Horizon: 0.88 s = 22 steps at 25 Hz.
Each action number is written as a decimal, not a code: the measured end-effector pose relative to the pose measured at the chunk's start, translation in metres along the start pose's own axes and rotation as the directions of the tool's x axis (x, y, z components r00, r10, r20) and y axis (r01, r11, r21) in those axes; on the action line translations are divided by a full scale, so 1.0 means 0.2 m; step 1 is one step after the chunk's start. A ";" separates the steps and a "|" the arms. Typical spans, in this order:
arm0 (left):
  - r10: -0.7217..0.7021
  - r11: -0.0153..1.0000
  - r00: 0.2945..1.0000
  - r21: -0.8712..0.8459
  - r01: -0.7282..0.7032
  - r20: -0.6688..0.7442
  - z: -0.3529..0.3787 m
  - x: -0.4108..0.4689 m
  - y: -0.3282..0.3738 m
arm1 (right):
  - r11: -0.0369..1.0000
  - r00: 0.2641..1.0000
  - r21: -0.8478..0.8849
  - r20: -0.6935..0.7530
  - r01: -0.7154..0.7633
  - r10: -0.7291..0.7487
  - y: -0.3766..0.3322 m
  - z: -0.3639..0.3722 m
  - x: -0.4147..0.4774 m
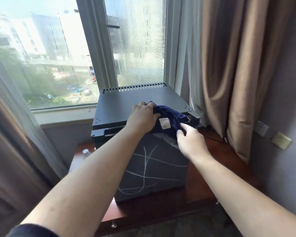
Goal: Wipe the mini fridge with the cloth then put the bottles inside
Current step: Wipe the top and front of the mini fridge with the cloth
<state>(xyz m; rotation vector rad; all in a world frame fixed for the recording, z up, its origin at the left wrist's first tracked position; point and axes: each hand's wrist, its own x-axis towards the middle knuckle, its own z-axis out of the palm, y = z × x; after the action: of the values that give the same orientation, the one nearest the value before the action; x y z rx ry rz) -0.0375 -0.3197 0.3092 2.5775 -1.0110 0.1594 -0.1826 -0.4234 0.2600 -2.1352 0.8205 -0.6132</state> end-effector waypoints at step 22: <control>-0.058 0.996 0.997 0.062 0.061 -0.047 -0.10 -0.07 -0.43 | 0.803 0.910 -0.433 0.260 0.409 -0.323 -0.25 0.09 0.13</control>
<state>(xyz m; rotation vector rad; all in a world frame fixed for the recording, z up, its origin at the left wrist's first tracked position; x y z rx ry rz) 0.0103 -0.2445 0.2995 2.6452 -0.9261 0.2365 -0.1359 -0.4077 0.2914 -2.8027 0.4880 -0.4288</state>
